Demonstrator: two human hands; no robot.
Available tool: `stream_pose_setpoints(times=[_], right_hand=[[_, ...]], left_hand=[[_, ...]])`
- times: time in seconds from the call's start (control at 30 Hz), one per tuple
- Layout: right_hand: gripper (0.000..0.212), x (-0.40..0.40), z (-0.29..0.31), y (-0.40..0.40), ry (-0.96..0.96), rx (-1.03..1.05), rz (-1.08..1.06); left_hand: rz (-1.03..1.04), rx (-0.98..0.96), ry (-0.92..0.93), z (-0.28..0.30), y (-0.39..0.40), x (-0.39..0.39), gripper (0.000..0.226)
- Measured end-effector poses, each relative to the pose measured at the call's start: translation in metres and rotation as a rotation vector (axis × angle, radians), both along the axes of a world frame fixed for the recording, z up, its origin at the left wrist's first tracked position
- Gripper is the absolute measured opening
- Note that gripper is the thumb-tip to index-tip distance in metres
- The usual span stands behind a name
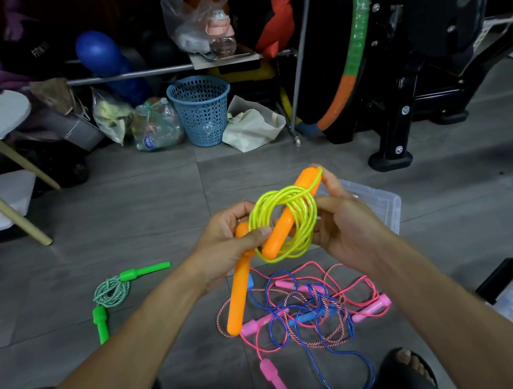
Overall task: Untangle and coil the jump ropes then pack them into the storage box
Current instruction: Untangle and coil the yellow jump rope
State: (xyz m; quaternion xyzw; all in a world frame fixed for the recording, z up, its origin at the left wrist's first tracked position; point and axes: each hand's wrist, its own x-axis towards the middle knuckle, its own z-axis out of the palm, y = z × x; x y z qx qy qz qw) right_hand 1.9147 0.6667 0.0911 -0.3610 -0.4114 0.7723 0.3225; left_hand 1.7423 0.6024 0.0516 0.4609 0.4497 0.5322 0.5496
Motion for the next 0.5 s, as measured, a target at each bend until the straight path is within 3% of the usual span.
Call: stream_pose_setpoints(times=[0.1,0.23,0.33,0.43,0.5], right_hand=[[0.053,-0.002,-0.005,0.003,0.021,-0.068,-0.047],[0.025,-0.008,-0.014,-0.001,0.064,-0.119,-0.180],[0.047,-0.009,-0.014,-0.003,0.030,-0.066,-0.240],[0.043,-0.003,-0.013,0.003,0.003,-0.019,-0.331],[0.025,0.002,-0.009,0.004,-0.003,0.033,-0.279]], left_hand=[[0.064,0.066,0.074,-0.001,-0.001,0.002,0.015],[0.058,0.070,0.037,-0.001,-0.004,0.011,0.017],[0.040,0.009,0.013,-0.006,-0.004,0.018,0.017],[0.069,-0.012,0.032,-0.004,-0.003,0.014,0.017],[0.069,0.004,0.095,-0.003,-0.002,0.012,0.016]])
